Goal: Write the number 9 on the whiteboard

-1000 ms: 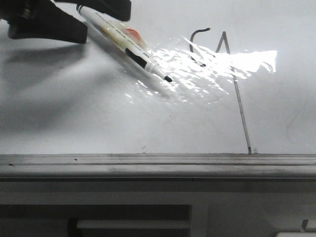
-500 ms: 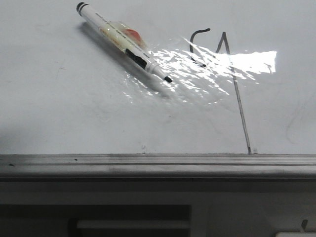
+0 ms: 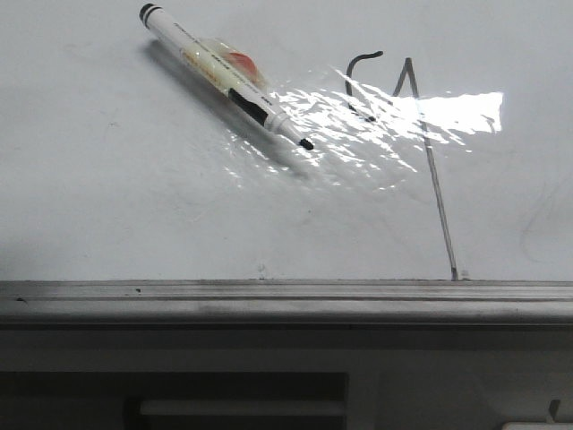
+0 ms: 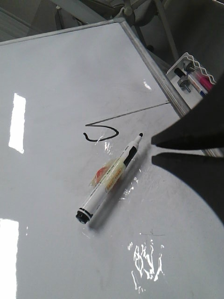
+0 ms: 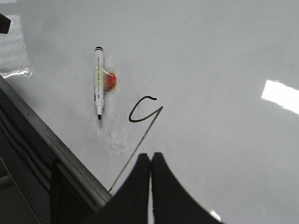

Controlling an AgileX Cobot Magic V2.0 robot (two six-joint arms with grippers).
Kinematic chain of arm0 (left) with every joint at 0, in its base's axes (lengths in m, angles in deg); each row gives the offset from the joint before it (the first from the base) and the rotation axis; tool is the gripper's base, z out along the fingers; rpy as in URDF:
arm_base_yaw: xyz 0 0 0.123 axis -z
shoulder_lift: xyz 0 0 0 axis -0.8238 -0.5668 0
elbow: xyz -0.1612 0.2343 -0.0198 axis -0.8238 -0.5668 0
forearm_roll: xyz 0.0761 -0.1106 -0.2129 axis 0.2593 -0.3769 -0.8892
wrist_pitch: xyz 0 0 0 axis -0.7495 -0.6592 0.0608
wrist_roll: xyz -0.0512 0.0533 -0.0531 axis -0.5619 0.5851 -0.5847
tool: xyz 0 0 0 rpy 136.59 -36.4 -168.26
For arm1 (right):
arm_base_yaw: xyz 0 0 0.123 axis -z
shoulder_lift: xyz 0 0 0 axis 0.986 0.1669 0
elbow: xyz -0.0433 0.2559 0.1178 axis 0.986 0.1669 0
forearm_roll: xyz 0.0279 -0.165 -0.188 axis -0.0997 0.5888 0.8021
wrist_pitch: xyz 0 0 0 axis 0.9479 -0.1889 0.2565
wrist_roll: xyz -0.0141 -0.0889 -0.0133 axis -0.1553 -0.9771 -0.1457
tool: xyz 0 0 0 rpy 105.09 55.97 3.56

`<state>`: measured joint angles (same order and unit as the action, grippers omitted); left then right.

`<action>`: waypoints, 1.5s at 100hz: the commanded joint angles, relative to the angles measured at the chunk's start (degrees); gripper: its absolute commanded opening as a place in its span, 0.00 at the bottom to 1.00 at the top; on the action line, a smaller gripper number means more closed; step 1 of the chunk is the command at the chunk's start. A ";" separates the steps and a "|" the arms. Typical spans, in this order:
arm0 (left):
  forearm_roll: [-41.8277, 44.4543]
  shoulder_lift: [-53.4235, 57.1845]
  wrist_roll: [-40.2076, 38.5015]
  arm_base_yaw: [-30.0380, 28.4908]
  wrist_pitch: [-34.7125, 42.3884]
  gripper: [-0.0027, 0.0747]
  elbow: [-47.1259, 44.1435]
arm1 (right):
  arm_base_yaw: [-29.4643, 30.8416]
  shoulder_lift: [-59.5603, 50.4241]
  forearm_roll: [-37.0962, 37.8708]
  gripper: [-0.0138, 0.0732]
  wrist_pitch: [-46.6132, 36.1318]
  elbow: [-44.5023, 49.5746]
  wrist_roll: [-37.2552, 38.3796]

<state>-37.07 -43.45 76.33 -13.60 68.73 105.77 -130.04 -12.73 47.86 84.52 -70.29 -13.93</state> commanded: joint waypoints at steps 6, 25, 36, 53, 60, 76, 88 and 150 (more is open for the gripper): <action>-0.62 -0.04 0.22 0.04 3.10 0.01 1.74 | 0.24 0.79 1.59 0.09 -4.45 -1.45 0.00; 6.53 0.47 6.36 0.04 10.94 0.01 -1.27 | 0.24 0.79 1.59 0.09 -4.45 -1.45 0.00; 17.06 4.03 7.21 -1.25 26.78 0.01 -9.54 | 0.24 0.79 1.59 0.09 -4.45 -1.45 0.00; 26.60 15.46 2.73 -10.07 38.52 0.01 -23.51 | 0.24 0.79 1.59 0.09 -4.45 -1.45 0.00; 28.21 19.91 -1.88 -15.11 36.03 0.01 -26.72 | 0.24 0.79 1.59 0.09 -4.45 -1.45 0.00; 36.77 26.01 -14.65 -25.27 22.07 0.01 -27.25 | 0.24 0.79 1.59 0.09 -4.45 -1.45 0.00; 41.16 27.45 -26.13 -30.35 13.74 0.01 -27.25 | 0.24 0.79 1.59 0.09 -4.45 -1.45 0.00; 43.11 27.60 -36.38 -35.49 -3.89 0.01 -27.36 | 0.24 0.79 1.59 0.09 -4.45 -1.45 0.00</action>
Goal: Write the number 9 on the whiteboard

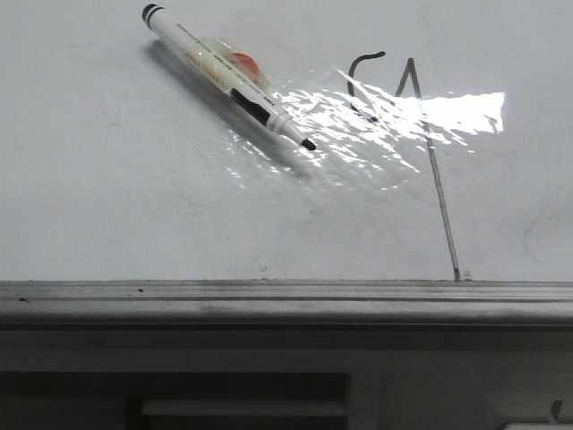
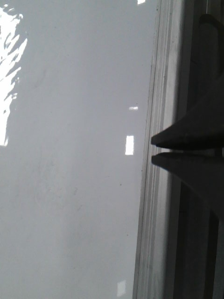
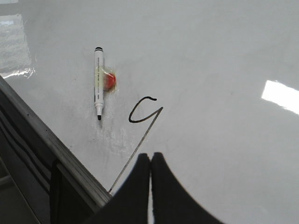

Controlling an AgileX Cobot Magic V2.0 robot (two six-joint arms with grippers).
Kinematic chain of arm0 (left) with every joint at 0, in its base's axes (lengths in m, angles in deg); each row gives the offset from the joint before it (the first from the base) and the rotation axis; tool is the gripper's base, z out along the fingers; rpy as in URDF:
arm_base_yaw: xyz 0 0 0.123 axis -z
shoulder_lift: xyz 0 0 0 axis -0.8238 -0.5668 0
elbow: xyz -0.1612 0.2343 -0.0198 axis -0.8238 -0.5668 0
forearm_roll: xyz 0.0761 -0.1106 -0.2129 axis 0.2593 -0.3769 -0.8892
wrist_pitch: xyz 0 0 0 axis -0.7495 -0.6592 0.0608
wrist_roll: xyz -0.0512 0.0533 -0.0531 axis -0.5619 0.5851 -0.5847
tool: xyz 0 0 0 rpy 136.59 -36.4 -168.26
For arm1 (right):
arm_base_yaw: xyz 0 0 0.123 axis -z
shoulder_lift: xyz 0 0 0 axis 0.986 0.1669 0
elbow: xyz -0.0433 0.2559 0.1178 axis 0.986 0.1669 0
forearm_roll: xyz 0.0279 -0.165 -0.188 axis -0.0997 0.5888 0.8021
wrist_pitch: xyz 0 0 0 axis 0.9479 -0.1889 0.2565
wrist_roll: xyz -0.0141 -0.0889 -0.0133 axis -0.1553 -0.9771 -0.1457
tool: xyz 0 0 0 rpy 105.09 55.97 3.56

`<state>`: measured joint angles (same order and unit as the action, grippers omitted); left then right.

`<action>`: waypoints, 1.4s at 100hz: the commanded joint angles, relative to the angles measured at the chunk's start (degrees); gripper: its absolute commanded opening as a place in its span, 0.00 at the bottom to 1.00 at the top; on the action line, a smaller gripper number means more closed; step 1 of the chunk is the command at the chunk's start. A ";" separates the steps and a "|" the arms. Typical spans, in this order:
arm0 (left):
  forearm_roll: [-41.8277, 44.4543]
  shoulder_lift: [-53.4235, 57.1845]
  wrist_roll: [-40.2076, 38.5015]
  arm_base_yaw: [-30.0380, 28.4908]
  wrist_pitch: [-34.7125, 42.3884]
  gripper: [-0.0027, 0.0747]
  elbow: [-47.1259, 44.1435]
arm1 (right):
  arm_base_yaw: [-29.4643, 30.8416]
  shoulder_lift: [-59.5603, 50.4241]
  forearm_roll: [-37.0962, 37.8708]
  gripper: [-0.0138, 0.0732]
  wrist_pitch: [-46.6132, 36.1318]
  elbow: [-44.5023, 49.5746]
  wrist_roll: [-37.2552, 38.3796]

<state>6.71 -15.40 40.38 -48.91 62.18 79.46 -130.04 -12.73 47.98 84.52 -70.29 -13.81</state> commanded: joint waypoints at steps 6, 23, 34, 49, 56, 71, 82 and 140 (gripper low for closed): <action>-0.67 -0.45 -0.43 -0.18 2.65 0.01 -1.05 | 0.24 0.79 1.47 0.09 -4.45 -1.45 -0.12; -0.67 -0.45 -0.43 -0.18 2.65 0.01 -1.05 | 0.24 0.79 1.47 0.09 -4.45 -1.45 -0.12; -0.67 -0.45 -0.43 -0.18 2.65 0.01 -1.05 | 0.24 0.79 1.47 0.09 -4.45 -1.45 -0.12; -0.67 -0.45 -0.43 -0.18 2.65 0.01 -1.05 | 0.62 0.79 1.47 0.09 -4.45 -1.20 -0.12; -0.67 -0.45 -0.43 -0.18 2.65 0.01 -1.05 | 2.31 0.79 1.47 0.09 -4.20 -0.36 -0.12; -0.67 -0.45 -0.43 -0.18 2.65 0.01 -1.05 | 13.63 0.79 -1.29 0.09 -3.39 2.61 -0.12; -0.67 -0.45 -0.43 -0.18 2.65 0.01 -1.05 | 25.75 0.79 -10.43 0.09 -9.16 7.21 -0.29; -0.67 -0.45 -0.43 -0.18 2.65 0.01 -1.05 | 46.76 -5.72 -19.36 0.09 -19.12 30.89 -1.17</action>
